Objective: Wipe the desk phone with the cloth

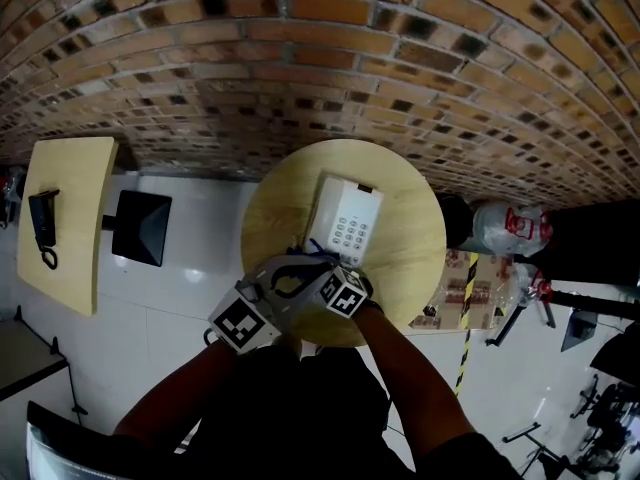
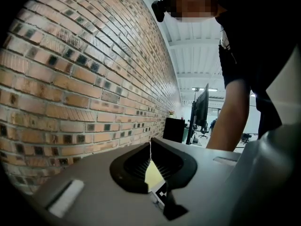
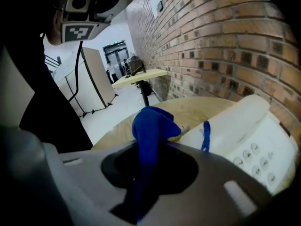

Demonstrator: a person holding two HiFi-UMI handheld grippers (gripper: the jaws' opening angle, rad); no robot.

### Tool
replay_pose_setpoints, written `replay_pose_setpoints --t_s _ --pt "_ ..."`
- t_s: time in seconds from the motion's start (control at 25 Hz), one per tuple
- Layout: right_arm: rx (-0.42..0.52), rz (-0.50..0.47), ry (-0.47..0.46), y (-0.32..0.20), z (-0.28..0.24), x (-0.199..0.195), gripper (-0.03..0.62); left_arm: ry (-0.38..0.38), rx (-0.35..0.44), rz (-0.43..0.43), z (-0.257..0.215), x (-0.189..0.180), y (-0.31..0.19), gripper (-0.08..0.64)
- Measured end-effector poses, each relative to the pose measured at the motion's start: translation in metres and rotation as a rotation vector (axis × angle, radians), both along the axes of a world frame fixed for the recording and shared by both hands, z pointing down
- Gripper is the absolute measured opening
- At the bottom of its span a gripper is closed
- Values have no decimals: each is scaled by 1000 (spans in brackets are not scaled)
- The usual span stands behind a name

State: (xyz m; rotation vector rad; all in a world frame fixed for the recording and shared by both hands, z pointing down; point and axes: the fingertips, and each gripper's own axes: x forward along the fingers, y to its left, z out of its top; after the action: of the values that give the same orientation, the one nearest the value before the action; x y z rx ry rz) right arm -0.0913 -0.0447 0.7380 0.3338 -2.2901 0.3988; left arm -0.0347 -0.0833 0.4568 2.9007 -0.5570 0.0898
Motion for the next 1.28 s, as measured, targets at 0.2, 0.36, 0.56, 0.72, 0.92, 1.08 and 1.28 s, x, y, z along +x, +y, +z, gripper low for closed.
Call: replay_pose_setpoints --t_s 0.2,0.36,0.56,0.72,0.92,1.08,1.28 --pt "60 140 -82 -20 -30 42 77 -1 -12 36 1 15 7 8" --pt "108 310 -81 -51 -52 112 77 13 -14 63 -5 29 12 8" --pt "116 569 0 -82 -43 221 77 6 -7 92 -4 40 20 8" --pt "16 773 95 -80 -5 296 77 -13 -5 112 2 45 25 8" --pt "-111 872 119 -65 37 320 80 -39 -27 100 12 38 26 8" --pt "-89 847 142 -66 41 316 105 -53 -31 96 16 35 28 8" --pt "-93 808 138 -73 38 305 241 -51 -38 93 16 35 29 8"
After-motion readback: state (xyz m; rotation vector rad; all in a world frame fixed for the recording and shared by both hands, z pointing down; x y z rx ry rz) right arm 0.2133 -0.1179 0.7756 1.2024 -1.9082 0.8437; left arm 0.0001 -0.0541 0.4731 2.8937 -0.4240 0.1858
